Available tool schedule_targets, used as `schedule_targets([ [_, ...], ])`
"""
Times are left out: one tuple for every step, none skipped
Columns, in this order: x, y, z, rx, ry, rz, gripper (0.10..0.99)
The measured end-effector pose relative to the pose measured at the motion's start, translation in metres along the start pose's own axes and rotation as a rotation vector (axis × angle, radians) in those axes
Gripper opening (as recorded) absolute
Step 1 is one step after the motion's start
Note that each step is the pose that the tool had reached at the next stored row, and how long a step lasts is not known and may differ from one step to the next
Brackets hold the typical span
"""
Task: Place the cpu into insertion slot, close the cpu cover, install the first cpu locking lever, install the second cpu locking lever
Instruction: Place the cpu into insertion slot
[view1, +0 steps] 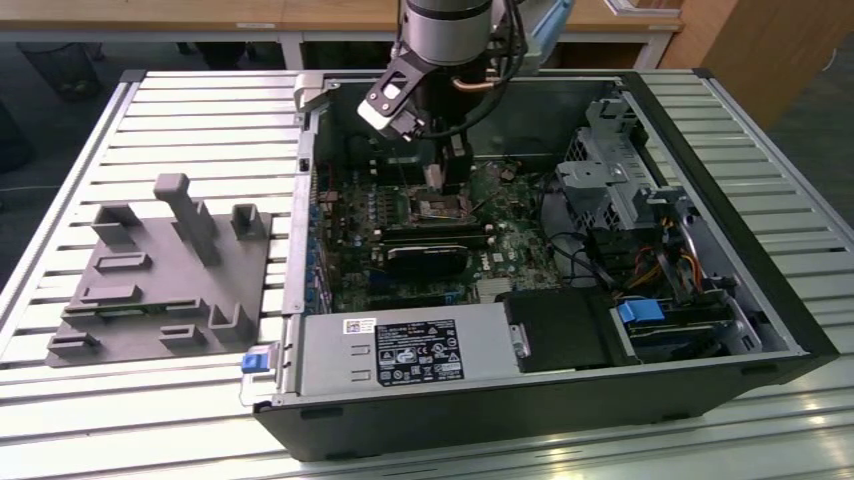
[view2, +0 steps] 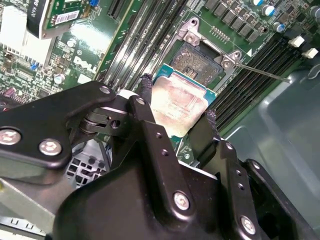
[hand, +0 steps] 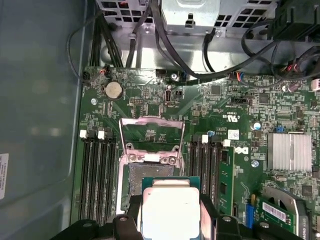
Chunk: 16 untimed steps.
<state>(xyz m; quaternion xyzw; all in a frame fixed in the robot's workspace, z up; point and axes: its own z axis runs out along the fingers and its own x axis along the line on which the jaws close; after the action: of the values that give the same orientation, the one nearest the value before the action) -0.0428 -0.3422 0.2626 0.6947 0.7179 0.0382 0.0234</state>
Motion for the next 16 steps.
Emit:
schedule_targets([
  [0.0001,-0.0001,0.0013,0.002,0.0000,0.000,0.541],
  [0.0001,-0.0002,0.0027,0.005,0.0001,0.000,0.541],
  [0.0002,-0.0004,0.0040,0.008,0.0003,0.000,0.541],
  [0.0002,-0.0005,0.0051,0.010,0.0003,0.000,0.541],
  [0.0004,-0.0006,0.0061,0.012,0.0004,0.000,0.541],
  [0.0004,-0.0006,0.0070,0.013,0.0004,0.000,0.541],
  [0.0005,-0.0007,0.0078,0.015,0.0004,0.000,0.541],
  [0.0005,-0.0007,0.0084,0.016,0.0005,0.000,0.541],
  [0.0006,-0.0008,0.0089,0.016,0.0005,0.000,0.541],
  [0.0006,-0.0008,0.0094,0.017,0.0004,0.000,0.541],
  [0.0008,-0.0008,0.0098,0.017,0.0004,0.000,0.541],
  [0.0008,-0.0008,0.0102,0.017,0.0005,0.000,0.541],
  [0.0010,-0.0009,0.0106,0.017,0.0005,0.000,0.541],
  [0.0018,-0.0009,0.0112,0.017,0.0004,0.000,0.541],
  [0.0029,-0.0009,0.0122,0.017,0.0005,0.000,0.541],
  [0.0044,-0.0010,0.0133,0.017,0.0005,0.001,0.541],
])
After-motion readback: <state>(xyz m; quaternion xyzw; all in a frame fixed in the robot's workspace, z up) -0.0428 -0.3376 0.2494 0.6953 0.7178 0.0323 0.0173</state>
